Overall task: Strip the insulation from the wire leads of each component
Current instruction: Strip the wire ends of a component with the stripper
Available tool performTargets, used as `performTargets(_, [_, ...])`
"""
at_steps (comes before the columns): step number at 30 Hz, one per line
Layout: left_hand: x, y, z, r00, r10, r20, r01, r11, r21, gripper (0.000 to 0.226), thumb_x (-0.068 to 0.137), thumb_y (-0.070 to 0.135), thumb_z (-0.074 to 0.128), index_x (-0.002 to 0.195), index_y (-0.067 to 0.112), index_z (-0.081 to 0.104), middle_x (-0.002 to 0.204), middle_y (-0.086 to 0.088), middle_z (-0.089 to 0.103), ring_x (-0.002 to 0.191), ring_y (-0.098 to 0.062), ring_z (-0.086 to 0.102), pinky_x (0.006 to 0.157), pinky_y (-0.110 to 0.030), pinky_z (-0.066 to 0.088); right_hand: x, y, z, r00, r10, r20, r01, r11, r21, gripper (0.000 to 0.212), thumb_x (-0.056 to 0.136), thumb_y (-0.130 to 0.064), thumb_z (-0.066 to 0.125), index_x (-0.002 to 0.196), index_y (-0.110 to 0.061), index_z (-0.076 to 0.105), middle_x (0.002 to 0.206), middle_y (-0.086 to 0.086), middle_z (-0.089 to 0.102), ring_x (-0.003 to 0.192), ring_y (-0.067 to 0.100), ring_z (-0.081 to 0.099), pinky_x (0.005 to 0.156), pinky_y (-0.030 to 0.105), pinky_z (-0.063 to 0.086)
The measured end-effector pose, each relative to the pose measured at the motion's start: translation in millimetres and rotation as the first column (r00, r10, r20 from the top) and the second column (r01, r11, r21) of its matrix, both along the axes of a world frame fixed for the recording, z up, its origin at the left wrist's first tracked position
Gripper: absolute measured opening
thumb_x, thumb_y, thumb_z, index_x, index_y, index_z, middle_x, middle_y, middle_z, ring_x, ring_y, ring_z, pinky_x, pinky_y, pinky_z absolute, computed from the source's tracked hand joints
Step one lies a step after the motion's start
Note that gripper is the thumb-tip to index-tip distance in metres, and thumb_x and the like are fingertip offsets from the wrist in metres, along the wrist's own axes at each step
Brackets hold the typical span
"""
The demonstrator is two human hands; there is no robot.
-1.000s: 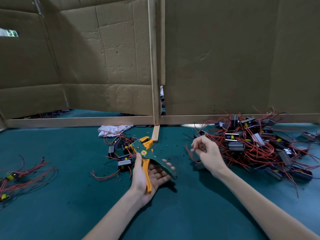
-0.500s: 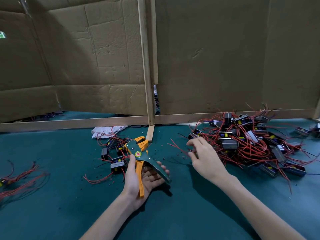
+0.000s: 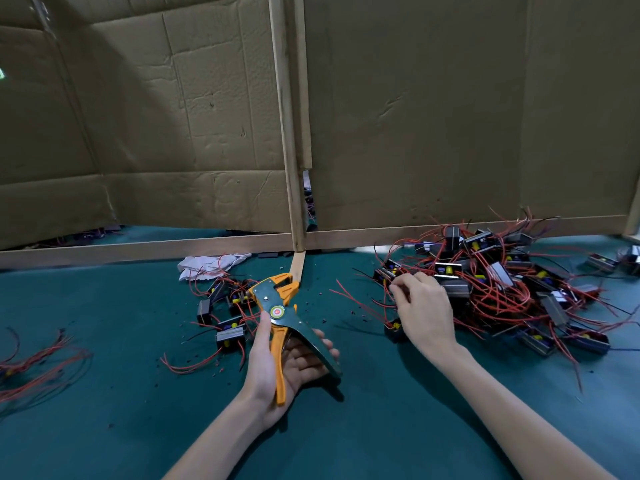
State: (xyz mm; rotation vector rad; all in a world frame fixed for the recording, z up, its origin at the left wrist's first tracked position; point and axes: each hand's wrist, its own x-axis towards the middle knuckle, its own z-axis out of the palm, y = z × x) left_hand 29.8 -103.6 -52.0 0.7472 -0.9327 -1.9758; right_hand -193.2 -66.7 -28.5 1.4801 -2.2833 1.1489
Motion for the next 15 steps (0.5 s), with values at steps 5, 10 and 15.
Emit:
performTargets(5, [-1.2,0.4,0.1,1.0,-0.017,0.016,0.017,1.0,-0.021,0.086,0.075,0.074,0.039,0.082,-0.005,0.074,0.094,-0.031,0.066,0.086,-0.042,0.068,0.068,-0.044,0.058,-1.4,-5.8,-5.9,0.994,0.097,0.043,-0.099,0.993,0.059,0.017,0.093,-0.022,0.06,0.105,-0.01,0.065,0.099,0.004,0.065,0.098,0.024,0.052,0.088,0.038,0.041])
performTargets(10, [1.1,1.0,-0.1,0.999,-0.041,0.005,0.041,0.999,-0.015,0.087,0.08,0.073,0.037,0.082,-0.006,0.074,0.093,-0.03,0.066,0.085,-0.042,0.068,0.069,-0.044,0.058,4.5,-2.5,-2.0,0.929,0.279,0.244,-0.264,0.96,-0.093,0.011,0.093,-0.01,0.06,0.091,-0.005,0.07,0.09,0.006,0.069,0.09,0.022,0.059,0.085,0.032,0.044])
performTargets(15, [1.9,3.6,3.0,0.992,-0.105,-0.068,0.105,0.994,-0.006,0.088,0.077,0.075,0.04,0.084,-0.007,0.071,0.088,-0.029,0.064,0.079,-0.039,0.066,0.074,-0.05,0.055,9.5,12.0,12.1,0.492,0.524,0.695,-0.468,0.832,-0.296,0.022,0.098,-0.005,0.049,0.081,-0.007,0.062,0.059,0.0,0.052,0.06,0.012,0.048,0.068,0.02,0.043])
